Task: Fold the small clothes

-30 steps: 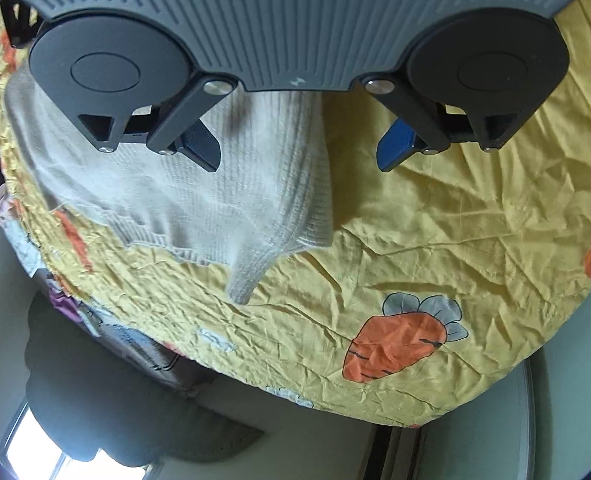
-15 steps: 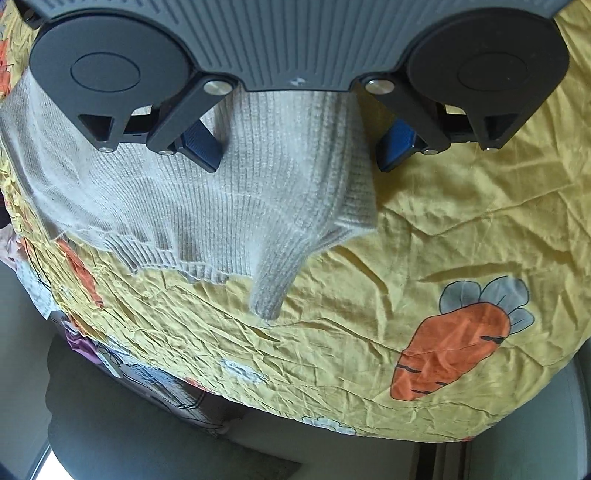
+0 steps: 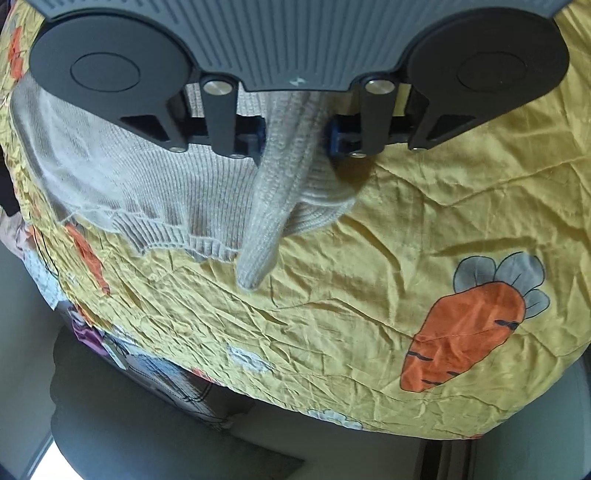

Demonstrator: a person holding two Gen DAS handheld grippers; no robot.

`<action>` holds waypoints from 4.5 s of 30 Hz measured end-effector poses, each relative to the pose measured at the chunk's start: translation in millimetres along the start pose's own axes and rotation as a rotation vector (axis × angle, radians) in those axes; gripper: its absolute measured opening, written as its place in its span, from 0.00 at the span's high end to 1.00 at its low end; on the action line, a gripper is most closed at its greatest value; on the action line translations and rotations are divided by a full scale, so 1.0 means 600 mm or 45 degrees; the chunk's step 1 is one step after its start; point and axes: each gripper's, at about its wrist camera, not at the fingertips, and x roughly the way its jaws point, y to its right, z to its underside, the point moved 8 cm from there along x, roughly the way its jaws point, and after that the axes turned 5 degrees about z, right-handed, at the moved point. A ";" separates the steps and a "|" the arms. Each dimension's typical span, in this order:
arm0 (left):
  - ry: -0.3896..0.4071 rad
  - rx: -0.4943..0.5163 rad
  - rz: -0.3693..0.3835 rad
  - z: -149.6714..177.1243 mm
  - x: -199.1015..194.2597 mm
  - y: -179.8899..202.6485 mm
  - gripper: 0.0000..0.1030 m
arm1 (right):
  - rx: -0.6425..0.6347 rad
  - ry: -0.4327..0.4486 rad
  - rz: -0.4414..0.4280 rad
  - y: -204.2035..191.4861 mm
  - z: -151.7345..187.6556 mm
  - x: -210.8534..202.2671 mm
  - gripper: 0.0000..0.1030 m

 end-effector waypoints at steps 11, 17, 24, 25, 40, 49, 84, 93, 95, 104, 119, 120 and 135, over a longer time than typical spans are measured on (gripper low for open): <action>0.082 0.017 -0.157 -0.004 -0.035 0.034 0.78 | 0.244 0.088 -0.072 0.064 0.001 -0.028 0.76; 0.135 0.074 -0.237 -0.014 -0.068 0.075 0.78 | 0.322 0.126 -0.076 0.092 0.004 -0.046 0.77; 0.193 0.097 -0.253 -0.032 -0.104 0.131 0.78 | 0.437 0.156 -0.063 0.140 0.007 -0.067 0.77; 0.201 0.104 -0.254 -0.034 -0.108 0.140 0.78 | 0.457 0.160 -0.063 0.147 0.011 -0.070 0.77; 0.277 0.170 -0.269 -0.060 -0.124 0.271 0.78 | 0.624 0.171 0.037 0.230 0.064 -0.111 0.78; 0.315 0.222 -0.238 -0.062 -0.109 0.368 0.78 | 0.714 0.153 0.092 0.272 0.116 -0.136 0.78; 0.078 0.371 -0.078 0.017 0.177 0.662 0.77 | 1.450 -0.082 0.099 0.382 0.417 -0.175 0.78; 0.071 0.376 -0.018 0.021 0.177 0.679 0.41 | 1.662 -0.085 0.023 0.379 0.450 -0.180 0.75; 0.119 0.382 0.002 0.018 0.160 0.686 0.36 | 1.744 -0.086 -0.005 0.379 0.463 -0.179 0.73; 0.264 0.443 -0.127 0.039 0.070 0.612 0.26 | 2.071 -0.064 -0.118 0.391 0.516 -0.189 0.51; 0.296 0.423 -0.157 0.180 0.016 0.513 0.23 | 1.981 -0.091 0.111 0.424 0.527 -0.276 0.45; 0.305 0.417 -0.153 0.184 0.014 0.513 0.22 | 1.861 -0.074 0.228 0.437 0.509 -0.291 0.42; 0.293 0.465 -0.171 0.219 0.025 0.501 0.15 | 2.038 -0.175 0.023 0.432 0.564 -0.169 0.81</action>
